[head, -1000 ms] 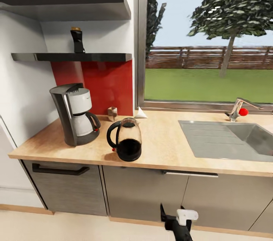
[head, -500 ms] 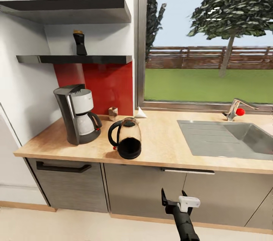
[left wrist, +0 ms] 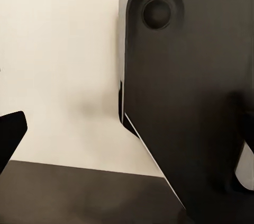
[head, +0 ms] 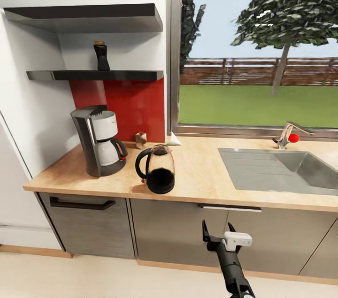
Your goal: Set up a coffee station on the kitchen countertop: keep the coffee maker on the countertop, move the bottle of coffee from the kitchen shelf to the counter next to the coffee maker, place a paper coffee filter on top of the coffee maker, put the saucer next to the coffee maker with the coffee cup on the saucer, and place the electric kettle next to the coffee maker.
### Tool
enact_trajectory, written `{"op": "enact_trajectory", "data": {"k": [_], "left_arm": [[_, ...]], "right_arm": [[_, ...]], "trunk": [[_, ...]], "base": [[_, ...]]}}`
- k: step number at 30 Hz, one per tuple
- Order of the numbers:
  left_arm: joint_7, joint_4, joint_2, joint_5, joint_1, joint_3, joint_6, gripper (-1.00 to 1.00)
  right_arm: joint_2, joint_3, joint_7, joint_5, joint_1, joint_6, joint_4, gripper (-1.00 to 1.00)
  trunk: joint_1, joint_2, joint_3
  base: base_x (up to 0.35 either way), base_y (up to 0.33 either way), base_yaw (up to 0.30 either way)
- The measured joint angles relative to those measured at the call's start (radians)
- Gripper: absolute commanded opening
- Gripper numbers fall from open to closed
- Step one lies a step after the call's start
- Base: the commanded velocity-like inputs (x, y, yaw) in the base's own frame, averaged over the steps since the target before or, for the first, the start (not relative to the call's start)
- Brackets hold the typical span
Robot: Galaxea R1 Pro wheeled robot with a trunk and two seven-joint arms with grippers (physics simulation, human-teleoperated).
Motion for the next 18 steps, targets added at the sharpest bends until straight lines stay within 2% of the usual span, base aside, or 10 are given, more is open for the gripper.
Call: {"op": "enact_trajectory", "data": {"k": [8, 12, 16, 18], "left_arm": [[0.001, 0.0, 0.001, 0.0, 0.0, 0.0, 0.001, 1.0], [0.001, 0.0, -0.001, 0.0, 0.0, 0.0, 0.0, 1.0], [0.0, 0.0, -0.003, 0.0, 0.0, 0.0, 0.0, 1.0], [0.0, 0.0, -0.004, 0.0, 0.0, 0.0, 0.0, 1.0]], "right_arm": [[0.001, 0.0, 0.0, 0.001, -0.001, 0.001, -0.12, 1.0], [0.002, 0.008, -0.001, 0.001, -0.006, 0.003, -0.15, 1.0], [0.002, 0.011, -0.001, 0.001, -0.035, 0.004, -0.166, 1.0], [0.002, 0.011, -0.003, 0.001, -0.074, 0.006, -0.169, 1.0]], "trunk": [[-0.031, 0.056, 0.025], [-0.046, 0.084, 0.038], [-0.062, 0.112, 0.05], [-0.069, 0.126, 0.057]], "base": [[-0.002, 0.0, 0.0], [0.0, 0.0, 0.0], [0.0, 0.0, 0.0], [0.0, 0.0, 0.0]]}}
